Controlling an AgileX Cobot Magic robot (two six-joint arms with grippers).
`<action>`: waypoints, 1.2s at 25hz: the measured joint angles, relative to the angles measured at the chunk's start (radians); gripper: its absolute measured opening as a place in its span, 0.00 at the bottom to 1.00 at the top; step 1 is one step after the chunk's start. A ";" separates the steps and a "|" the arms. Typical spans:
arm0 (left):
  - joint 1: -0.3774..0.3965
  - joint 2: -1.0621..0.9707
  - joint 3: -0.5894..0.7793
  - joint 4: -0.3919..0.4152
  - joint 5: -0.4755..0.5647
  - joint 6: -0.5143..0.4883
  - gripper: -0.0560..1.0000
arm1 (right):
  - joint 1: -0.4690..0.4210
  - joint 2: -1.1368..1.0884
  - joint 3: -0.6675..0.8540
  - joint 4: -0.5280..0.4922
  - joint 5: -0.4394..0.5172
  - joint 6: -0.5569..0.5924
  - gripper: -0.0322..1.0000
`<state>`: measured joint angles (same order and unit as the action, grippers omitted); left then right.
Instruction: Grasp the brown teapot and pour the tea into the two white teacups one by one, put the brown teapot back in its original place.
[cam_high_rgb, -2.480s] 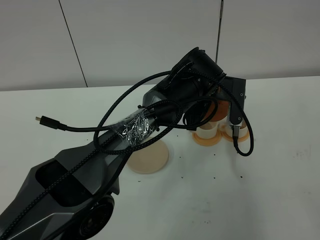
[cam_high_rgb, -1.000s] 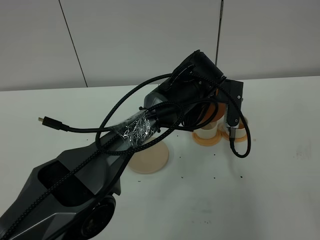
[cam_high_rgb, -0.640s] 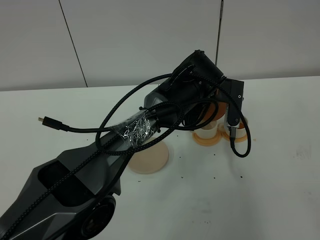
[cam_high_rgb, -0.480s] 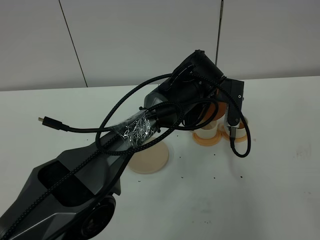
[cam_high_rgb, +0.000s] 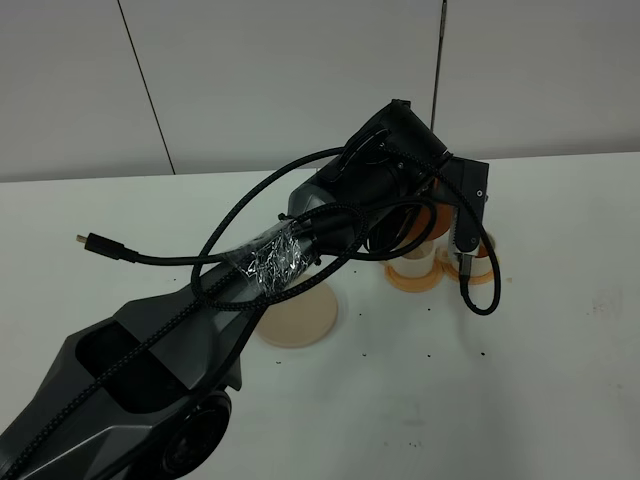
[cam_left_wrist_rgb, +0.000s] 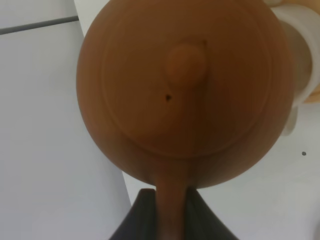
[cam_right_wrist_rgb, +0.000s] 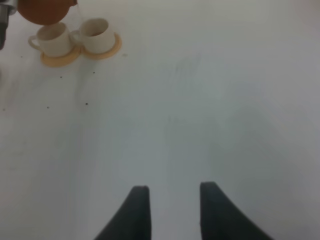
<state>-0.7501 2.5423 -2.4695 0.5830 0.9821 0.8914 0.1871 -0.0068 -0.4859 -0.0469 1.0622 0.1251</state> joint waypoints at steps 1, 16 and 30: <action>0.000 0.000 0.000 0.000 -0.002 0.000 0.21 | 0.000 0.000 0.000 0.000 0.000 0.000 0.26; 0.000 0.000 0.000 0.003 -0.011 0.025 0.21 | 0.000 0.000 0.000 0.000 0.000 0.000 0.26; 0.000 0.000 0.000 0.022 -0.017 0.049 0.21 | 0.000 0.000 0.000 0.000 0.000 0.000 0.26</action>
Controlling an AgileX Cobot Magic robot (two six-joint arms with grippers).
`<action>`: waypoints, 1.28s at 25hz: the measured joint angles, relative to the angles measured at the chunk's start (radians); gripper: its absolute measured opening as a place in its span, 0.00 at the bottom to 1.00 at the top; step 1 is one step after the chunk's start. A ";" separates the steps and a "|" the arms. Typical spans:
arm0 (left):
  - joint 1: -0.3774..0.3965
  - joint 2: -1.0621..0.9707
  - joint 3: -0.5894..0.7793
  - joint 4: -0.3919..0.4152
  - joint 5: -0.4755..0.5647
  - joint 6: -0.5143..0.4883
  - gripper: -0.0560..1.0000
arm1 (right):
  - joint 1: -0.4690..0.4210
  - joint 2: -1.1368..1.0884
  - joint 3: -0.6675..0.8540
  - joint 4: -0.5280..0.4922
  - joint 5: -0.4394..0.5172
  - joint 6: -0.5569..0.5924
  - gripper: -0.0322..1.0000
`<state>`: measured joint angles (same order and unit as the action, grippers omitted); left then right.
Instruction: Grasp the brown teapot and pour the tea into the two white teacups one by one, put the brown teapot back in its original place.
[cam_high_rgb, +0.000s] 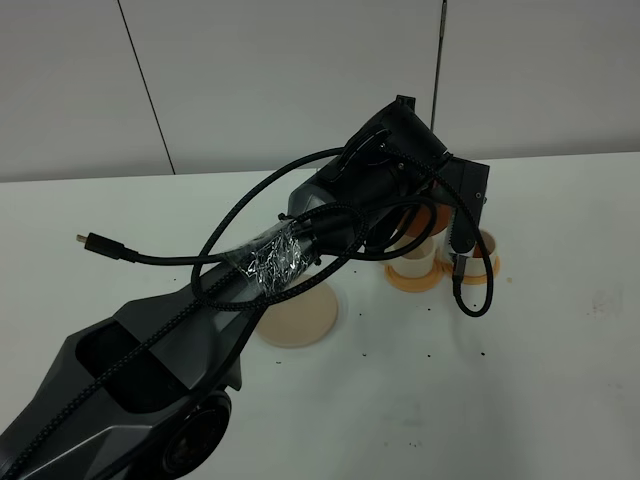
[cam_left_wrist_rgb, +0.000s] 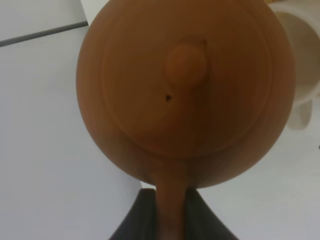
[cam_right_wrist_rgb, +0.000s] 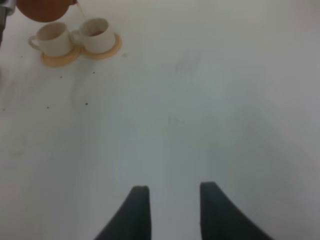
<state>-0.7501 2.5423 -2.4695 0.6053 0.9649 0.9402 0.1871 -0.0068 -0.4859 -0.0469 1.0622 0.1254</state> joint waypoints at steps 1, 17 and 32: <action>0.000 0.000 0.000 0.000 0.000 0.000 0.21 | 0.000 0.000 0.000 0.000 0.000 0.000 0.26; -0.010 0.000 0.000 0.028 -0.019 0.022 0.21 | 0.000 0.000 0.000 0.000 0.000 0.000 0.26; -0.011 0.000 0.000 0.036 -0.017 0.023 0.21 | 0.000 0.000 0.000 0.000 0.000 0.000 0.26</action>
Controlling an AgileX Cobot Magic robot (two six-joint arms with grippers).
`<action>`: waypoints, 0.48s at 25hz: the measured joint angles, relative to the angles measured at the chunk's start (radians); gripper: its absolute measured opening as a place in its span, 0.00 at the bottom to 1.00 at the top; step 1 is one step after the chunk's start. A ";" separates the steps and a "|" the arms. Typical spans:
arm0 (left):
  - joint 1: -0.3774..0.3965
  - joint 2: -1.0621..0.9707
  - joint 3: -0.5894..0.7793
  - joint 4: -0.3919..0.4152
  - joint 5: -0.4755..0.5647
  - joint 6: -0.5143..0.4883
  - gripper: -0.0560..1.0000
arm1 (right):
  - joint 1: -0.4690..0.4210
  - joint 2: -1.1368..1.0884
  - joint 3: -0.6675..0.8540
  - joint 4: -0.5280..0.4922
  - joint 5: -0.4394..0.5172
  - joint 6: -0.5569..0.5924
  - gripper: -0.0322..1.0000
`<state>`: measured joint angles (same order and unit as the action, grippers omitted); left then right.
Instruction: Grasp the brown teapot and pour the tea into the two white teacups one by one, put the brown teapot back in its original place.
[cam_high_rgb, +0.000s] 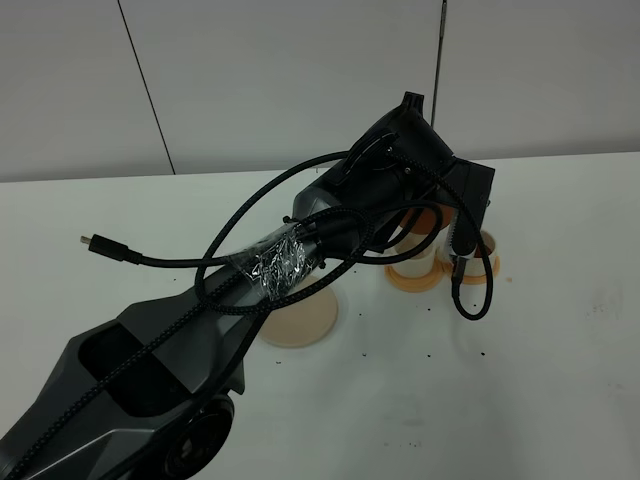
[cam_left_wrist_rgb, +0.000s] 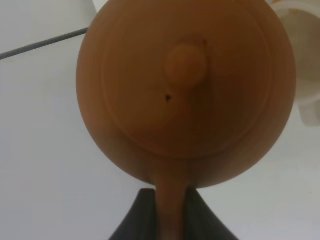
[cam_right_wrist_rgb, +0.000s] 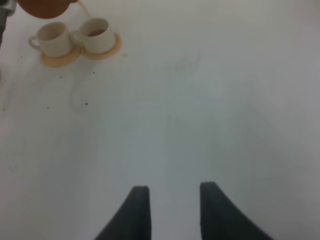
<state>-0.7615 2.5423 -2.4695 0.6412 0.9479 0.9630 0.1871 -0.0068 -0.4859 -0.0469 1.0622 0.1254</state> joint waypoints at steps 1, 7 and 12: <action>0.000 0.000 0.000 0.000 0.001 0.000 0.21 | 0.000 0.000 0.000 0.000 0.000 0.000 0.26; 0.000 0.000 0.000 0.000 0.001 0.000 0.21 | 0.000 0.000 0.000 0.000 0.000 0.000 0.26; 0.000 0.000 0.000 0.000 0.001 0.000 0.21 | 0.000 0.000 0.000 0.000 0.000 0.000 0.26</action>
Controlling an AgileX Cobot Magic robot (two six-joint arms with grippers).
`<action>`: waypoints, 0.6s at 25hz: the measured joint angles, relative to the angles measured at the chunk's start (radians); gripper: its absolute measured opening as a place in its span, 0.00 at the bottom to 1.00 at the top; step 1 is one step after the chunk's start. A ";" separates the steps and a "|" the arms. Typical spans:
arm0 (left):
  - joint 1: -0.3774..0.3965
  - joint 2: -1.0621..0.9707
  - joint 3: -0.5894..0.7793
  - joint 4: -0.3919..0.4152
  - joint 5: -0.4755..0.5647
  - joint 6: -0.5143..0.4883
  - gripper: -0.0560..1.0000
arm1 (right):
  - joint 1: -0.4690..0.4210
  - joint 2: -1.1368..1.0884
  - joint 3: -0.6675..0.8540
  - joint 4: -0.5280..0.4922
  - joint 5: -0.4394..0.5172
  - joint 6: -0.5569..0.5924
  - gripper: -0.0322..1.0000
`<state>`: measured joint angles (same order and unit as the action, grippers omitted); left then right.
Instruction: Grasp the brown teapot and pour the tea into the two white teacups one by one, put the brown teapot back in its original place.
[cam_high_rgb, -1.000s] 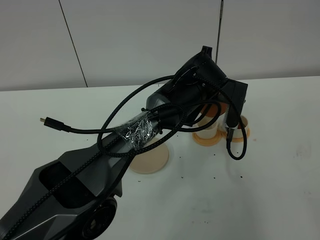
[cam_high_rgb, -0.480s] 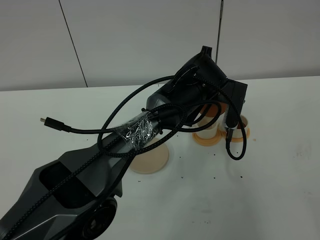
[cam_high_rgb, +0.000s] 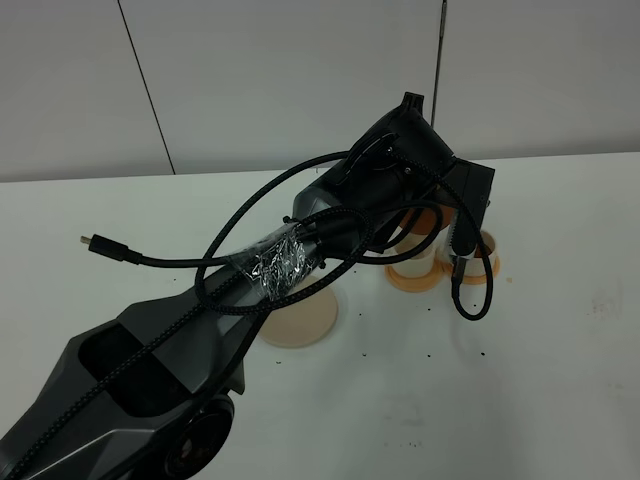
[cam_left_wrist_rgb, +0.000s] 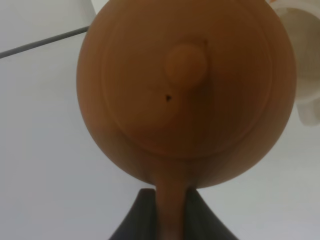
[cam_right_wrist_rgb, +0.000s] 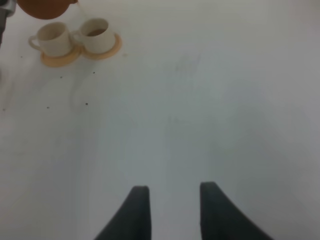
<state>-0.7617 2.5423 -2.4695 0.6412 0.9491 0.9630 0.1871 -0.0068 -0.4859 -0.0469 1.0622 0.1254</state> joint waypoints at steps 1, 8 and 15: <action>0.000 0.000 0.000 0.000 0.000 0.000 0.21 | 0.000 0.000 0.000 0.000 0.000 0.000 0.26; 0.000 0.000 0.000 0.000 0.002 0.000 0.21 | 0.000 0.000 0.000 0.000 0.000 -0.001 0.26; -0.001 0.000 0.000 0.000 0.002 0.000 0.21 | 0.000 0.000 0.000 0.000 0.000 0.000 0.26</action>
<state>-0.7626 2.5423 -2.4695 0.6412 0.9510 0.9630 0.1871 -0.0068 -0.4859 -0.0469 1.0622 0.1255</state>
